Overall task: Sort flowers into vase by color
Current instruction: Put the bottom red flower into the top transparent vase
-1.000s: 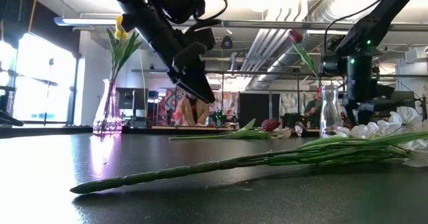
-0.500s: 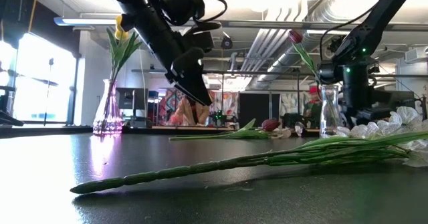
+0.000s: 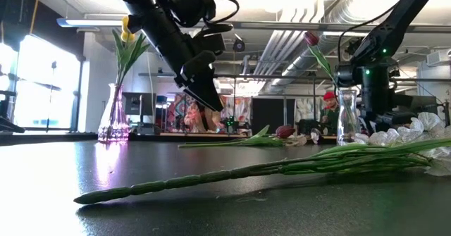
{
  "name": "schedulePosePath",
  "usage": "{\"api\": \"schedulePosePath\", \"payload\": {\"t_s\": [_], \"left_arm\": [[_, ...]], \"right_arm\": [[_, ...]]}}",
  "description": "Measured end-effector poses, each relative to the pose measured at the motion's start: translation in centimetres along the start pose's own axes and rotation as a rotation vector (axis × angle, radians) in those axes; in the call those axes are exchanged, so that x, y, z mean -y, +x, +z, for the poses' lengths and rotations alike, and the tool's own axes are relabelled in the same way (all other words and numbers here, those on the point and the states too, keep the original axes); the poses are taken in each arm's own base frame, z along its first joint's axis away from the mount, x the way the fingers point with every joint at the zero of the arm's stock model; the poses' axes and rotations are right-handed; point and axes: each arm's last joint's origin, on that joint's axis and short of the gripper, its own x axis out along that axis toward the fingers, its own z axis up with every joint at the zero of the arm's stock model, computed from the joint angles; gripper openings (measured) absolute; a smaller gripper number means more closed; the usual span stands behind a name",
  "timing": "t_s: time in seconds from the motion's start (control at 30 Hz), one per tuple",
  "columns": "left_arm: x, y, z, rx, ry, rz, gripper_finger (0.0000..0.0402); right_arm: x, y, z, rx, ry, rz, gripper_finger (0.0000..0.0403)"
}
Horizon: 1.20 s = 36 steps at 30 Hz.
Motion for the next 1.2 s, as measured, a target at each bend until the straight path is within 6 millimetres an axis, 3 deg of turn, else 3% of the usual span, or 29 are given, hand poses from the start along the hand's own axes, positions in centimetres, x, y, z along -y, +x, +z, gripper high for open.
{"api": "schedulePosePath", "payload": {"t_s": [0.17,0.37,0.5,0.6,0.73,0.8,0.9,1.03,1.2], "left_arm": [[0.0,0.0,0.0,0.002,-0.015,0.002,0.0159],[0.0,0.0,0.1,0.010,-0.027,0.002,0.0159],[0.0,0.0,0.1,0.012,-0.030,0.001,0.0159],[0.0,0.0,0.2,0.020,-0.050,0.001,0.0159],[0.0,0.0,0.3,0.034,-0.079,-0.001,0.0159],[0.0,0.0,0.5,0.048,-0.085,-0.003,0.0159],[0.0,0.0,0.7,0.075,-0.074,-0.005,0.0159],[0.1,-0.1,1.0,0.105,-0.049,-0.007,0.0159],[0.1,0.0,0.7,0.076,-0.064,-0.015,0.0159]], "right_arm": [[0.1,-1.7,-0.1,-0.012,0.138,0.077,0.0055],[-1.3,-4.6,0.3,-0.024,0.231,0.361,0.0054],[-1.4,-5.9,1.1,-0.005,0.244,0.437,0.0032],[-1.6,-6.6,1.6,0.011,0.132,0.478,0.0011],[-1.6,-8.0,1.7,0.004,-0.150,0.527,0.0001],[-1.2,-8.4,1.8,0.002,-0.178,0.526,0.0004],[-0.5,-7.8,2.0,-0.039,-0.047,0.443,0.0007],[1.1,-5.2,1.6,-0.151,0.135,0.292,0.0014],[2.5,-2.8,1.2,-0.162,0.190,0.322,0.0036]]}}
